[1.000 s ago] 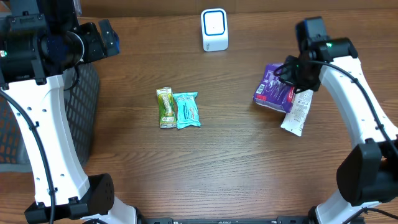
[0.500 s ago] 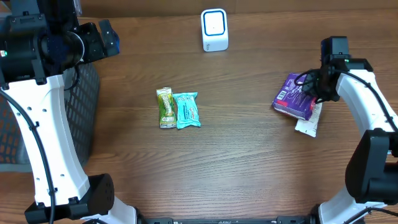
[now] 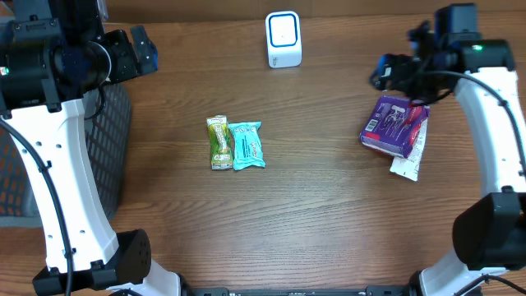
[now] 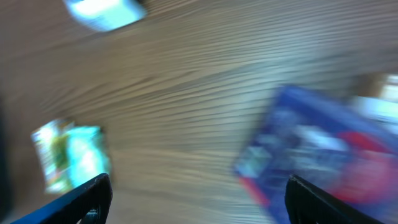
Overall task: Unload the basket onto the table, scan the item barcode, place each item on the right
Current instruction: 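Move the right gripper to the mint-green wipes pack and grasp it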
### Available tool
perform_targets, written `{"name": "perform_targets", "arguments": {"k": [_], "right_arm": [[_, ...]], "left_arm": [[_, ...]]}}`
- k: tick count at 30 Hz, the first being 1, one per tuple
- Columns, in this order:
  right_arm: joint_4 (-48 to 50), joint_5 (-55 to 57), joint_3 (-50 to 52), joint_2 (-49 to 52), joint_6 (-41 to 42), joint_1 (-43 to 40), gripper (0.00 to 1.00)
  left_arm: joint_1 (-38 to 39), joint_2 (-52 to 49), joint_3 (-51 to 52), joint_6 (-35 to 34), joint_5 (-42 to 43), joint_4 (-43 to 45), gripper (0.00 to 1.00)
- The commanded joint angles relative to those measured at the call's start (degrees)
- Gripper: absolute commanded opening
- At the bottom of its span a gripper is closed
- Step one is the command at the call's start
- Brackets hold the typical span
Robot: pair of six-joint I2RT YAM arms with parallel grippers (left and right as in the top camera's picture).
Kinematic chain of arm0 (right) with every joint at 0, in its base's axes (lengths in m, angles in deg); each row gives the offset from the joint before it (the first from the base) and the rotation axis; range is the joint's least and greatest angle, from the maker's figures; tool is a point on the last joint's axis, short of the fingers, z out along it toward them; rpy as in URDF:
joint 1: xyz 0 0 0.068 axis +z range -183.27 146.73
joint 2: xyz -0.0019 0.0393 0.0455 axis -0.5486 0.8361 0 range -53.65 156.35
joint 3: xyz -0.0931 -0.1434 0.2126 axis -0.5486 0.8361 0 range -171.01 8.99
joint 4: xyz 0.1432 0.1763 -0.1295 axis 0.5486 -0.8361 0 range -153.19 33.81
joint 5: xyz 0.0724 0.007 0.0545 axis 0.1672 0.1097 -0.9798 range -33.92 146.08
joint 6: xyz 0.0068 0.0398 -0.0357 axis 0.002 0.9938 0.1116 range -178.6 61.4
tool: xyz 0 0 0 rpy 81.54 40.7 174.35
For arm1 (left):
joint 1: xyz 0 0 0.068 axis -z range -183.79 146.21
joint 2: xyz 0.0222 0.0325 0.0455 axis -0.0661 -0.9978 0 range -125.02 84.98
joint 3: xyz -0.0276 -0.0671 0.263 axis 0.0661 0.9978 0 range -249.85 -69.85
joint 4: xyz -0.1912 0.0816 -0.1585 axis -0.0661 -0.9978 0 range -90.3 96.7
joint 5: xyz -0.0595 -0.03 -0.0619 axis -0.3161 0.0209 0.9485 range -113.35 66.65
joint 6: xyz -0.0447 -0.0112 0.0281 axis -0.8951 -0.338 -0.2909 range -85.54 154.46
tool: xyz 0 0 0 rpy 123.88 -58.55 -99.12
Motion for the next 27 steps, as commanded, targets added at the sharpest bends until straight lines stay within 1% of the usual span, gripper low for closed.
{"name": "perform_targets", "arguments": {"k": [1,7,10,12,13,18,24,26,27], "right_arm": [[1.46,-9.29,3.63,-0.31,0.04,7.58,0.89],[11.26,-8.55,12.35,0.44,6.23,17.92,0.85],[19.15,-6.91,16.94,2.19,13.44,23.61,0.81],[21.97,-6.91,18.43,3.50,16.15,26.03,0.80],[23.10,-6.93,18.69,4.72,17.51,27.39,0.76],[27.21,-6.91,18.71,10.08,22.05,30.62,0.62],[29.38,-7.50,18.71,14.43,25.11,32.85,0.56],[30.12,-6.43,18.71,15.32,25.44,34.18,0.52],[30.21,-5.84,18.71,15.52,25.73,34.60,0.52]], "left_arm": [[0.02,-0.20,-0.90,1.14,0.17,0.22,0.99],[0.02,-0.20,-0.90,1.14,0.17,0.24,1.00],[0.04,-0.20,-0.90,1.14,0.20,0.22,1.00],[0.02,-0.20,-0.90,1.14,0.17,0.22,1.00],[0.02,-0.20,-0.90,1.14,0.17,0.22,1.00],[0.02,-0.20,-0.90,1.14,0.17,0.24,1.00],[0.02,-0.20,-0.90,1.14,0.17,0.22,1.00],[0.02,-0.20,-0.90,1.14,0.17,0.22,1.00],[0.02,-0.20,-0.90,1.14,0.17,0.22,1.00]]}}
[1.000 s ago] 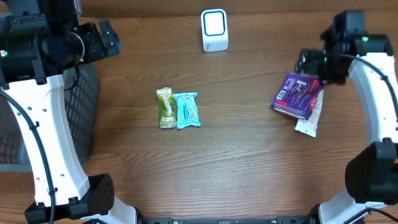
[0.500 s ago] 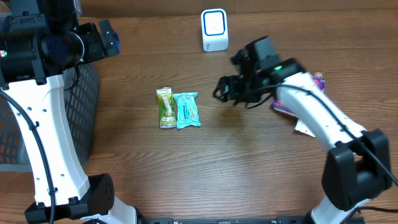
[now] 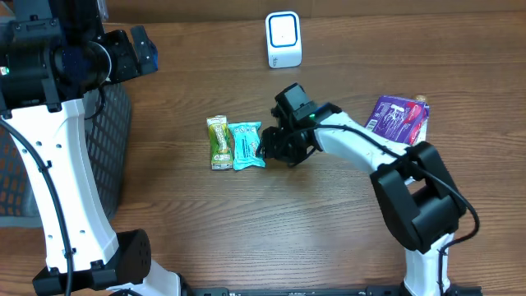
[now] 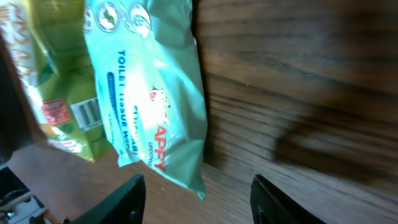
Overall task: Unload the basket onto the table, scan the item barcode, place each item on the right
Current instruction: 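Move the right gripper to the mint-green wipes pack and grasp it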
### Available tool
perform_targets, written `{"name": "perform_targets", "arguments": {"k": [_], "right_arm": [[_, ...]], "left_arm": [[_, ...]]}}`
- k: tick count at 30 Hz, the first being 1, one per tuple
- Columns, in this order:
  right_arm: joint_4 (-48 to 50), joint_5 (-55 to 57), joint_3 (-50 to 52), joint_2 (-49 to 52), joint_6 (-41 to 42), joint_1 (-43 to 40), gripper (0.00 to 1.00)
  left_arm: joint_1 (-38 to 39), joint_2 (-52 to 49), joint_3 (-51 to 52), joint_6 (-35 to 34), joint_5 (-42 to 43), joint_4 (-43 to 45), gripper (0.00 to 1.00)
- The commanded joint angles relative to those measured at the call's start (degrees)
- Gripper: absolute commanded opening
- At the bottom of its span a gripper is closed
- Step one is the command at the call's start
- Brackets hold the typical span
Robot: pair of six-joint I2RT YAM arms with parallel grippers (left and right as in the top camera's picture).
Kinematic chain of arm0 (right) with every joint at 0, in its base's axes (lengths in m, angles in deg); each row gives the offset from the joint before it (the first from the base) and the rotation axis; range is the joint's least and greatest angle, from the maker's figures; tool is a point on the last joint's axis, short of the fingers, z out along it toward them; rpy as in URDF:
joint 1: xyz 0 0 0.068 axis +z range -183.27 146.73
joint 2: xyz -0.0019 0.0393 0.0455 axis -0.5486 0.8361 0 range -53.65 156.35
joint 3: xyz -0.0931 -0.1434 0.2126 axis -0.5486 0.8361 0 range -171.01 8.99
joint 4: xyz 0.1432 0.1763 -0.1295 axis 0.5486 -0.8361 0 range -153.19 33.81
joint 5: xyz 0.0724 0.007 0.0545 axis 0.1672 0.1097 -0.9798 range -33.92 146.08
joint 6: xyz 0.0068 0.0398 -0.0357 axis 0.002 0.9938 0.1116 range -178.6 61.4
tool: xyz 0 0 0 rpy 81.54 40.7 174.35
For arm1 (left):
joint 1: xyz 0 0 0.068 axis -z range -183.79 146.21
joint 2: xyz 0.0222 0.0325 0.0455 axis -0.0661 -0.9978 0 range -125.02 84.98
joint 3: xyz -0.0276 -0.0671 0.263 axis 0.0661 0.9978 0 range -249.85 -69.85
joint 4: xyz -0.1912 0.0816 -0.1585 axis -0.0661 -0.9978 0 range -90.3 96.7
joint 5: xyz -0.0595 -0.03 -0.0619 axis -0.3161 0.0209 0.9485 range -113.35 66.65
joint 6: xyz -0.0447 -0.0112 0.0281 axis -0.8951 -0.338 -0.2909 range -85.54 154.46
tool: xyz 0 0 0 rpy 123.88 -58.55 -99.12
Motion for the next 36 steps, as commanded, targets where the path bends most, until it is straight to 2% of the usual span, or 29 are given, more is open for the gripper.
{"name": "perform_targets", "arguments": {"k": [1,3,7,13,17,19,21,27,30,31,33,34,36], "right_arm": [[0.76,2.16,0.37,1.22,2.97,2.40,0.51],[1.18,2.95,0.37,1.27,4.33,3.21,0.49],[3.32,4.13,0.37,1.27,6.25,3.91,0.34],[3.52,8.85,0.39,1.27,9.33,4.02,0.28],[3.06,9.64,0.37,1.27,9.09,3.80,0.18],[2.62,8.92,0.37,1.25,7.63,3.32,0.13],[1.88,8.50,0.31,1.25,4.59,2.27,0.04],[-4.92,6.45,-2.34,1.25,-7.58,-4.92,0.04],[-7.65,7.34,-3.87,1.25,-11.02,-8.68,0.04],[-8.11,7.74,-4.22,1.25,-11.08,-9.66,0.04],[-8.87,7.89,-5.05,1.25,-11.04,-12.55,0.15],[-9.40,6.34,-5.60,1.25,-11.02,-14.21,0.42],[-10.67,1.16,-6.40,1.25,-10.80,-16.70,0.58]], "left_arm": [[0.02,-0.20,-0.90,1.11,0.20,0.24,1.00],[0.02,-0.20,-0.90,1.11,0.17,0.24,0.99],[0.02,-0.20,-0.90,1.11,0.20,0.24,1.00],[0.02,-0.20,-0.90,1.11,0.17,0.24,1.00],[0.04,-0.20,-0.90,1.11,0.20,0.24,1.00],[0.02,-0.20,-0.90,1.11,0.17,0.24,1.00],[0.02,-0.20,-0.90,1.11,0.17,0.24,1.00],[0.02,-0.20,-0.90,1.11,0.17,0.24,1.00],[0.04,-0.20,-0.90,1.11,0.20,0.24,1.00],[0.02,-0.20,-0.90,1.11,0.17,0.24,1.00],[0.02,-0.20,-0.90,1.11,0.17,0.24,1.00],[0.02,-0.20,-0.90,1.11,0.17,0.24,1.00],[0.02,-0.20,-0.90,1.11,0.17,0.24,1.00]]}}
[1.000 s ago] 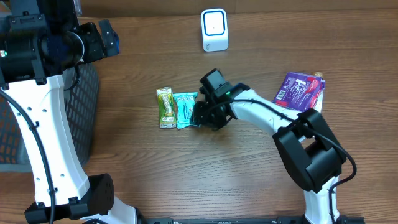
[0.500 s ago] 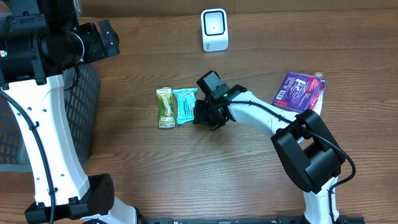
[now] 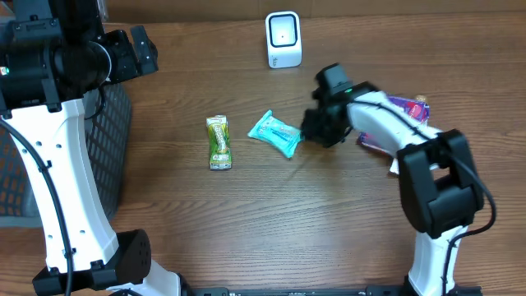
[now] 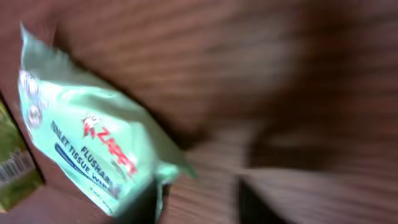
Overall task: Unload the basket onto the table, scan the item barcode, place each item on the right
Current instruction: 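Move the right gripper to the mint-green wipes pack and grasp it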
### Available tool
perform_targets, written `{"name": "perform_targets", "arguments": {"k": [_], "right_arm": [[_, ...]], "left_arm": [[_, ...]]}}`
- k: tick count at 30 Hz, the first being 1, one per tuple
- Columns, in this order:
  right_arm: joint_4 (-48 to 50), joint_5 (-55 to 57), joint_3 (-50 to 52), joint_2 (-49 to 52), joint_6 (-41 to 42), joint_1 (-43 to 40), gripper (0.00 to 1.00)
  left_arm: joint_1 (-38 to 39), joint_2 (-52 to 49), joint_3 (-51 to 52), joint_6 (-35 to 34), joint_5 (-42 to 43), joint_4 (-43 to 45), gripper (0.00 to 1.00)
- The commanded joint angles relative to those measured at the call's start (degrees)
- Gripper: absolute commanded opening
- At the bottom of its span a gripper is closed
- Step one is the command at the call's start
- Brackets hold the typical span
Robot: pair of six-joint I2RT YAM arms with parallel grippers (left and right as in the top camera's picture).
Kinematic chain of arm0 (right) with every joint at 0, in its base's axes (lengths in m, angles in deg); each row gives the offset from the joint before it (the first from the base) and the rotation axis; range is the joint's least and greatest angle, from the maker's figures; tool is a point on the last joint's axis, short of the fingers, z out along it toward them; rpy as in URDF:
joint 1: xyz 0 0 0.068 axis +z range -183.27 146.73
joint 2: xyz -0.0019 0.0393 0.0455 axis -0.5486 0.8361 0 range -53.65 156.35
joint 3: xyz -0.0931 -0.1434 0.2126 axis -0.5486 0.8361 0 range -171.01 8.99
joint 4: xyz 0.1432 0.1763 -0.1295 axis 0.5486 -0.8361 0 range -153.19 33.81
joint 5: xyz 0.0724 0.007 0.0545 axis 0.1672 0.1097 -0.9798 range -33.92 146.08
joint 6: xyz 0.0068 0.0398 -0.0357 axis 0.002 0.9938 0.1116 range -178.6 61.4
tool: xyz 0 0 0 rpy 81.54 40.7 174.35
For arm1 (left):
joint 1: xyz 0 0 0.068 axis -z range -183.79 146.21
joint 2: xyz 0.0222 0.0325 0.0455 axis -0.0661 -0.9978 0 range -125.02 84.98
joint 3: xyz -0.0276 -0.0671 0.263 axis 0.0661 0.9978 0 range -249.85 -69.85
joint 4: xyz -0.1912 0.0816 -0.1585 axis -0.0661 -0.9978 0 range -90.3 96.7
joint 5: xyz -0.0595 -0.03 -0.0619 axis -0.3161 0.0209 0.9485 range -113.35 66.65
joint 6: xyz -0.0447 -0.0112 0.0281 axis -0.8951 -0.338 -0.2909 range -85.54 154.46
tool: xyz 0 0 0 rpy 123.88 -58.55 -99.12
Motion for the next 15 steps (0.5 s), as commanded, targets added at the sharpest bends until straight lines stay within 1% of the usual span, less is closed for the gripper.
{"name": "perform_targets", "arguments": {"k": [1,2,5,7,9,12,13,15], "right_arm": [[-1.18,-6.45,-2.62,0.26,-1.11,-3.19,0.60],[-1.81,-9.66,-2.62,0.26,0.52,-4.28,0.66],[-2.25,-13.51,-2.34,0.26,3.67,-4.66,0.68],[-1.77,-13.92,-1.86,0.26,5.53,-3.26,0.68],[1.90,-13.03,-0.37,0.26,6.97,-0.70,0.68],[6.40,-7.15,1.62,0.26,13.60,2.25,0.68],[8.48,-4.94,2.82,0.26,16.02,3.28,0.66],[11.28,-2.95,4.72,0.28,17.79,4.39,0.62]], "left_arm": [[0.02,-0.20,-0.90,1.11,0.17,0.24,1.00],[0.02,-0.20,-0.90,1.11,0.17,0.26,1.00],[0.02,-0.20,-0.90,1.11,0.17,0.24,1.00],[0.02,-0.20,-0.90,1.11,0.17,0.24,1.00],[0.02,-0.20,-0.90,1.11,0.17,0.24,0.99],[0.02,-0.20,-0.90,1.11,0.17,0.24,1.00],[0.02,-0.20,-0.90,1.11,0.17,0.26,1.00],[0.02,-0.20,-0.90,1.11,0.20,0.24,1.00]]}}
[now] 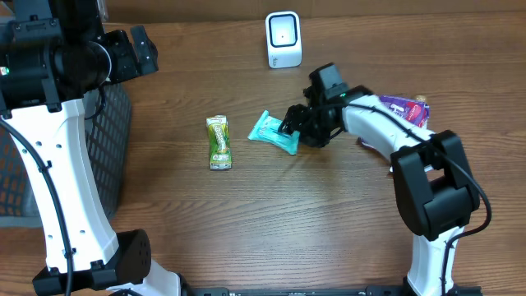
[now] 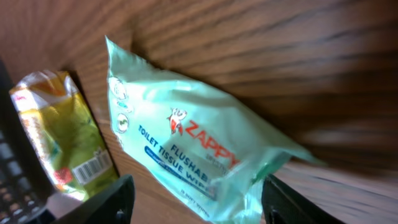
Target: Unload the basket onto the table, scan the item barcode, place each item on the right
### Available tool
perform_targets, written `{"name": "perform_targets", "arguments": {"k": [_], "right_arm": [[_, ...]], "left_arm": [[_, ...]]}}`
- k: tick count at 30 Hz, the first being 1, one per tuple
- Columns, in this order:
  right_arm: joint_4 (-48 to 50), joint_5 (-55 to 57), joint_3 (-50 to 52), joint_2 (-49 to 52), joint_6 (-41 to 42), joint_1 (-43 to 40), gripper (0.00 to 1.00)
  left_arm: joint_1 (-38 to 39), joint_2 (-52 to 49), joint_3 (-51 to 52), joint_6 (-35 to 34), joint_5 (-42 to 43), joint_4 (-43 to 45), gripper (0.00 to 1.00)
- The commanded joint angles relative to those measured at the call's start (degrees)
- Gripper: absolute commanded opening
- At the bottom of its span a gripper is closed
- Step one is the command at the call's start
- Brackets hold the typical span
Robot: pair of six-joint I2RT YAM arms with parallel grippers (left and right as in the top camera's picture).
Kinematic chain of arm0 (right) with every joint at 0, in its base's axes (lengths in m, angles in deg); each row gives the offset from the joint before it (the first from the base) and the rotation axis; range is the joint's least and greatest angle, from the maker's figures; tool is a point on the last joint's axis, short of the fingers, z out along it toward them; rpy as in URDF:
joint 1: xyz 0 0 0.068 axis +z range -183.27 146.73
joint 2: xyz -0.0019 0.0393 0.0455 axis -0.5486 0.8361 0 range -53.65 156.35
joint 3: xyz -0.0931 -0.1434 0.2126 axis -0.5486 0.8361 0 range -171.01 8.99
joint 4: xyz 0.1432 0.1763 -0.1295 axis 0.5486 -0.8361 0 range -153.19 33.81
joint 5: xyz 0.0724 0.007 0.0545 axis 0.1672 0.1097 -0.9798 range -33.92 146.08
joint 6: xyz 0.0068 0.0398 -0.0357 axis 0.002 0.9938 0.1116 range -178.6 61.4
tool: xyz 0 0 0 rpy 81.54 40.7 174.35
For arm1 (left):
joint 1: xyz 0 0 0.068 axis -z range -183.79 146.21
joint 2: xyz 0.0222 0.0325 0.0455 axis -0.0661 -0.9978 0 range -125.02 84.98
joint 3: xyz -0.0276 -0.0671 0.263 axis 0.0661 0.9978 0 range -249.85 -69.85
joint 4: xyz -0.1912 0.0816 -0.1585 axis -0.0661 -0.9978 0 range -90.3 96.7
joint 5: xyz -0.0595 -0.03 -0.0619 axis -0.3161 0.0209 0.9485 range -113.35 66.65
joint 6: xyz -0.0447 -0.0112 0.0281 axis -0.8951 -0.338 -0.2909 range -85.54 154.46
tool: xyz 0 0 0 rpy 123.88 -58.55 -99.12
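Observation:
The teal wipes pack [image 1: 273, 132] lies slantwise on the table, right of the green snack pack [image 1: 219, 141]. My right gripper [image 1: 294, 127] is low at the pack's right end and open. In the right wrist view the teal wipes pack [image 2: 186, 146] fills the middle, its crimped near end between my right gripper's [image 2: 199, 208] spread fingers. The green snack pack [image 2: 62, 137] shows a barcode there. The white scanner [image 1: 283, 39] stands at the back. My left gripper [image 1: 141, 48] hangs high at the far left, its jaws unclear.
A purple box [image 1: 407, 109] lies at the right, partly behind my right arm, with a white slip under it. A black mesh basket [image 1: 107, 140] stands at the left edge under the left arm.
My right gripper has moved left, from just right of the teal pack to its right end, jaws now straddling the crimped edge. The pack lies about where it was.
First my right gripper hung over the purple box, and the teal pack lay straight against the green one. Then the gripper was down at the teal pack's right side. Later the pack lay turned and apart from the green one. Now the gripper straddles its end.

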Motion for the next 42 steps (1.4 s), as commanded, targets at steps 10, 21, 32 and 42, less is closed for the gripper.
{"name": "perform_targets", "arguments": {"k": [10,21,32,42], "right_arm": [[10.56,9.35,7.17,0.24,10.19,2.12,0.44],[11.85,17.73,7.13,0.55,14.01,6.97,0.04],[-1.99,29.07,3.13,-16.92,-2.43,4.81,0.04],[-30.36,74.84,-2.99,-20.72,-6.36,16.44,0.04]], "left_arm": [[0.02,-0.20,-0.90,1.11,0.17,0.24,1.00],[0.02,-0.20,-0.90,1.11,0.17,0.26,0.99],[0.02,-0.20,-0.90,1.11,0.17,0.24,0.99],[0.02,-0.20,-0.90,1.11,0.17,0.24,0.99]]}}
